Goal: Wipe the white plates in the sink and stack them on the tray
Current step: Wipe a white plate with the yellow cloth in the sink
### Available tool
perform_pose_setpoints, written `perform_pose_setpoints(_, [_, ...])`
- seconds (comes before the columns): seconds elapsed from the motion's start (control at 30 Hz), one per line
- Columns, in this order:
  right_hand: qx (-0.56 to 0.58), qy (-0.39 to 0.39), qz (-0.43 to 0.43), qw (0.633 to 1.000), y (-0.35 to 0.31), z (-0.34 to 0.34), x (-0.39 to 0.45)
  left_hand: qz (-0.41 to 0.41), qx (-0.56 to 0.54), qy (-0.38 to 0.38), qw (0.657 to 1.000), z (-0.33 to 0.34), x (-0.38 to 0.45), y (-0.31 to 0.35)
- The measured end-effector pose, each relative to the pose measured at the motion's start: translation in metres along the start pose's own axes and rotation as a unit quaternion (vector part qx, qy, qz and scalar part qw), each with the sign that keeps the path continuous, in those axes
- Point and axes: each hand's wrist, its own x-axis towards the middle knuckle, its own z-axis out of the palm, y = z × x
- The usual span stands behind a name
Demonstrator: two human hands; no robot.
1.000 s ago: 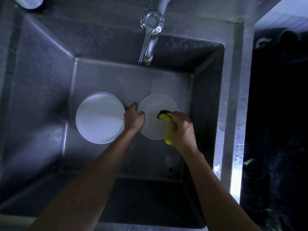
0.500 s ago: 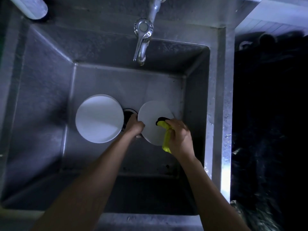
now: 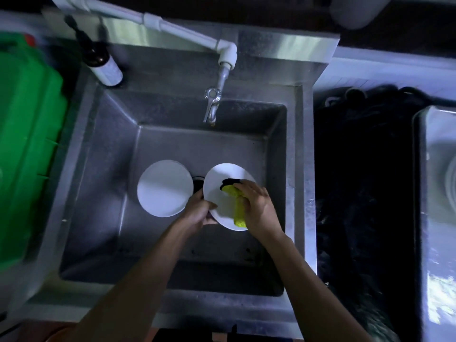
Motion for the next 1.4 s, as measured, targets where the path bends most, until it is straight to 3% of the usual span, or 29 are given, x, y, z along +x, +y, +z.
perform_pose_setpoints(0.37, [-0.014, -0.042, -0.135, 0.990, -0.059, -0.032, 0.004, 0.128, -0.044, -0.026, 0.991, -0.004, -0.090, 0.024])
perform_pose_setpoints(0.53, [-0.106, -0.050, -0.192, 0.974, -0.058, -0.041, -0.012, 0.170, -0.096, -0.061, 0.979, -0.007, -0.105, 0.028])
perform_pose_setpoints(0.83, [-0.204, -0.063, -0.295, 0.931, -0.070, -0.040, -0.018, 0.165, -0.079, -0.121, 0.976, -0.023, -0.120, 0.042])
perform_pose_setpoints(1.03, [-0.245, -0.058, -0.286, 0.925, -0.103, -0.030, -0.003, 0.155, -0.044, -0.116, 0.980, -0.044, -0.130, 0.052])
perform_pose_setpoints(1.4, [-0.242, 0.043, -0.179, 0.953, -0.126, -0.036, 0.027, 0.162, -0.051, -0.082, 0.982, -0.052, -0.136, 0.064])
